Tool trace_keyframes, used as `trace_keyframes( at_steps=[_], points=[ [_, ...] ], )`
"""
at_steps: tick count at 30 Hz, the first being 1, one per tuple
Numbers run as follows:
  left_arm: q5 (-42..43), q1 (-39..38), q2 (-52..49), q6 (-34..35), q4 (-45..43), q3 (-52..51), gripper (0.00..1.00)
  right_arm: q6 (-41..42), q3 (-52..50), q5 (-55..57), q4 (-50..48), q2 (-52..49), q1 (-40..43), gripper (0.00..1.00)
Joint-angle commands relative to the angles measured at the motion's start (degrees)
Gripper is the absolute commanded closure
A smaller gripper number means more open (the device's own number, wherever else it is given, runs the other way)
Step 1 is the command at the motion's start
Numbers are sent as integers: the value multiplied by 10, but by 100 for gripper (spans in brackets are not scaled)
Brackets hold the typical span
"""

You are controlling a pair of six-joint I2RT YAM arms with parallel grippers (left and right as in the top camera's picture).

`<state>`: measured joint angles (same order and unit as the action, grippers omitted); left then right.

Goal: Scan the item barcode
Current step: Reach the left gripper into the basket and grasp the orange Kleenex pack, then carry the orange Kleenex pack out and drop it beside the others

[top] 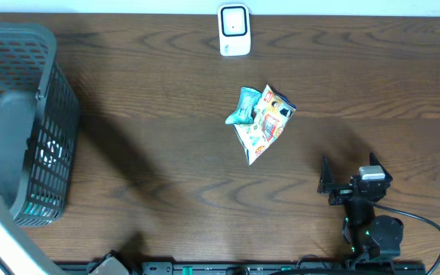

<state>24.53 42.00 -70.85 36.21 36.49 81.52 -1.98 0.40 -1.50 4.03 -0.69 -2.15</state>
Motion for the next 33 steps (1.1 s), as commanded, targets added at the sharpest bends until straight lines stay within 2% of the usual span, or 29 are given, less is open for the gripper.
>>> trace_keyframes(
  at_steps=[1,5,9,17,21,29,31,33],
  points=[
    [89,-88,30,-44,-49,8,93,-4,-1,3,3,3,2,1],
    [89,-199,32,-93,-75,8,93,-4,-1,3,3,3,2,1],
    [87,-301,11,-112,-70,3,93,-4,-1,3,3,3,2,1],
    [-48,-476,-92,-142,-64,-1,93,-4,-1,3,3,3,2,1],
    [-88,-529,-162,-148,-64,-1,93,-4,-1,3,3,3,2,1],
    [-88,-586,-296,-148,-86,-1,92,-4,-1,3,3,3,2,1],
    [-88,-593,-322,-148,-88,-1,79,-4,-1,3,3,3,2,1],
    [-88,-596,-336,-148,-87,-1,76,-4,-1,3,3,3,2,1]
  ],
)
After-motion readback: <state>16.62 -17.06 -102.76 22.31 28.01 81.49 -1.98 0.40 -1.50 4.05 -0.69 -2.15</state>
